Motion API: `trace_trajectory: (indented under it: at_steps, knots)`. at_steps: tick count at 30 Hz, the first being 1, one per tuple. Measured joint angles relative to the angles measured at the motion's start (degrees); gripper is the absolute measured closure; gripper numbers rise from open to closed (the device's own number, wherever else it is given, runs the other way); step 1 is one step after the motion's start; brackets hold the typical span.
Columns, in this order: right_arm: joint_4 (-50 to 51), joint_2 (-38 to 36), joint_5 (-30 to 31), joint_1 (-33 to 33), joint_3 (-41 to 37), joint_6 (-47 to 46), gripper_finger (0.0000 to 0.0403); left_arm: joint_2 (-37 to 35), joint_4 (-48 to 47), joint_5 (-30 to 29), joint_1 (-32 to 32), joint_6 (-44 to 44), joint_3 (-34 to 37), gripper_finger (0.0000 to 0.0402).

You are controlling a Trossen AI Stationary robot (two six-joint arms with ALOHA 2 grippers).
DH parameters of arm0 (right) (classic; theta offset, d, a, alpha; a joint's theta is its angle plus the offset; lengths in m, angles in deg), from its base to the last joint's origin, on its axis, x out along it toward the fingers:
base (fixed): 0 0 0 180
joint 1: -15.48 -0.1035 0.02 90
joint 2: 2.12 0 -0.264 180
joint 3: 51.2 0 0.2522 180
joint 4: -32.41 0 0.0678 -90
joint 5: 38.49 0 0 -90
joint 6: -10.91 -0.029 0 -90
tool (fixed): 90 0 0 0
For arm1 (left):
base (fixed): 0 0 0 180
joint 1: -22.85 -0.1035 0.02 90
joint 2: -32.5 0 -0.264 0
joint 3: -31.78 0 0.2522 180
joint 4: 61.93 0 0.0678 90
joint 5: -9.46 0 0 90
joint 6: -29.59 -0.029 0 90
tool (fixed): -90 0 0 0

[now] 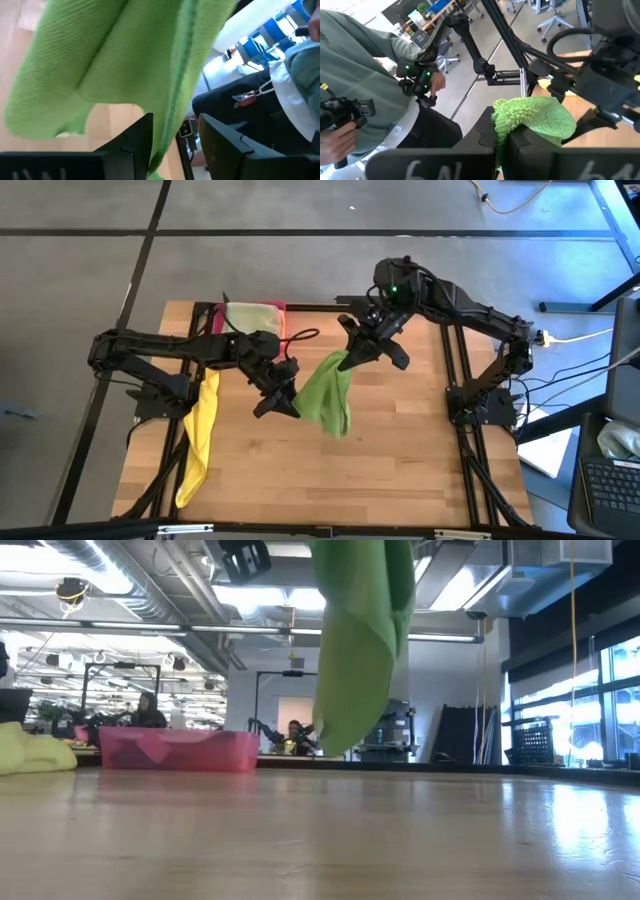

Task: Fold microfiber towels
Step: Fold the green microfiber towel

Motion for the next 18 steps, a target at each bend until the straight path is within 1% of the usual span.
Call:
trace_trajectory:
  at_steps: [3, 6, 9, 13, 14, 18]
  knots:
    - [1.74, 0.00, -0.02, 0.00, 0.00, 1.55, 0.0398, 0.00, -0.02, -1.85, 0.67, -0.49, -0.02, 0.0256]
    - [3.46, 0.01, 0.03, 0.00, 0.00, 2.70, 0.0398, 0.00, -0.03, -4.26, 1.87, -2.57, -0.02, 0.0276]
    - [3.87, 0.02, 0.02, 0.00, 0.00, 2.89, 0.0398, 0.00, -0.03, -5.83, 2.88, -4.24, -0.02, 0.0316]
    - [4.35, 0.02, 0.71, 0.00, 0.00, 3.18, 0.0398, 0.00, -0.86, -6.24, 3.31, -4.96, -0.02, 0.0386]
    - [4.43, 0.02, 0.84, 0.03, -0.01, 3.56, 0.0398, 0.00, -1.51, -6.28, 3.31, -4.96, -0.02, 0.0393]
    - [5.34, 0.00, 0.92, 0.99, -0.06, 4.31, 0.0398, 0.00, -5.21, -7.82, 3.72, -5.03, -0.02, 0.0399]
